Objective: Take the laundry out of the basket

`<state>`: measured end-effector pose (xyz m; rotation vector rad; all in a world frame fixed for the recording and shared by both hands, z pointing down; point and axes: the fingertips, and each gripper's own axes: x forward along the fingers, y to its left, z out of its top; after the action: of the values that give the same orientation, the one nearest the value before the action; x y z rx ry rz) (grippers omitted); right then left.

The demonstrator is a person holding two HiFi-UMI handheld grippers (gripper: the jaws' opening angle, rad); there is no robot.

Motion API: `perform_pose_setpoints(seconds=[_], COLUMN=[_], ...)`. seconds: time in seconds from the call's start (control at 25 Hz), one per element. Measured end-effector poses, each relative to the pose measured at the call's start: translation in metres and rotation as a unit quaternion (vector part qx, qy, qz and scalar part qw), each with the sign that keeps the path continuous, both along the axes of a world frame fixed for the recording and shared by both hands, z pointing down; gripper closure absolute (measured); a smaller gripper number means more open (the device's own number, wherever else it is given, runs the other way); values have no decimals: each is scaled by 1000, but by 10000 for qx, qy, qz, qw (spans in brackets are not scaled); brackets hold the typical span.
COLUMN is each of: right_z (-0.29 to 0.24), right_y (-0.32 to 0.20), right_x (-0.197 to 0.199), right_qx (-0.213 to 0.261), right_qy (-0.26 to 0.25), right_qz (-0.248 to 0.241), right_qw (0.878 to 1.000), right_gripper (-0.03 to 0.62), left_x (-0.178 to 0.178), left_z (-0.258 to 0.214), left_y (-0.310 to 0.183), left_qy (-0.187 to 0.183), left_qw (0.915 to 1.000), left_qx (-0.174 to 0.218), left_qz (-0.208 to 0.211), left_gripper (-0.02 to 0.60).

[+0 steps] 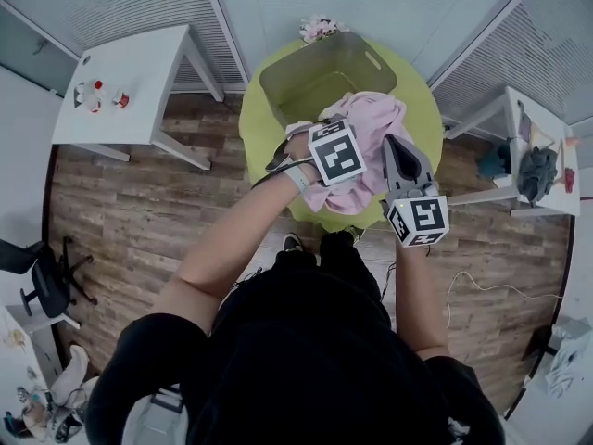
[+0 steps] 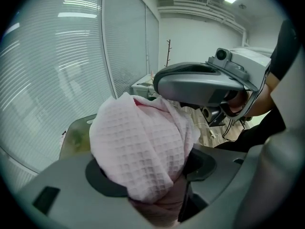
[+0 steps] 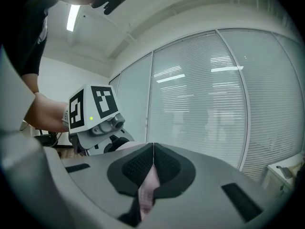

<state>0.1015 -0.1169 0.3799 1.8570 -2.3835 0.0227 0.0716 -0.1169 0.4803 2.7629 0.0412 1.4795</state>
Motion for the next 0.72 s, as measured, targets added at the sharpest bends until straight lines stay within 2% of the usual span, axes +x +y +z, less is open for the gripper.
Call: perform_pose_setpoints(seconds=[0.36, 0.72], right_z=[19, 50], right_y=[5, 5], right_x=[38, 86], right_qx=[-251, -574], right_qy=[-53, -151], right_qz=[-44, -48], right_qw=[9997, 9982], right_gripper=[571, 571], left_x=[41, 72], left_z=[36, 102], left_y=[29, 45], left_qy=[-192, -589], left_qw=[9992, 9951], left_qx=[-318, -790], left_qz=[134, 60], left_gripper=[256, 256])
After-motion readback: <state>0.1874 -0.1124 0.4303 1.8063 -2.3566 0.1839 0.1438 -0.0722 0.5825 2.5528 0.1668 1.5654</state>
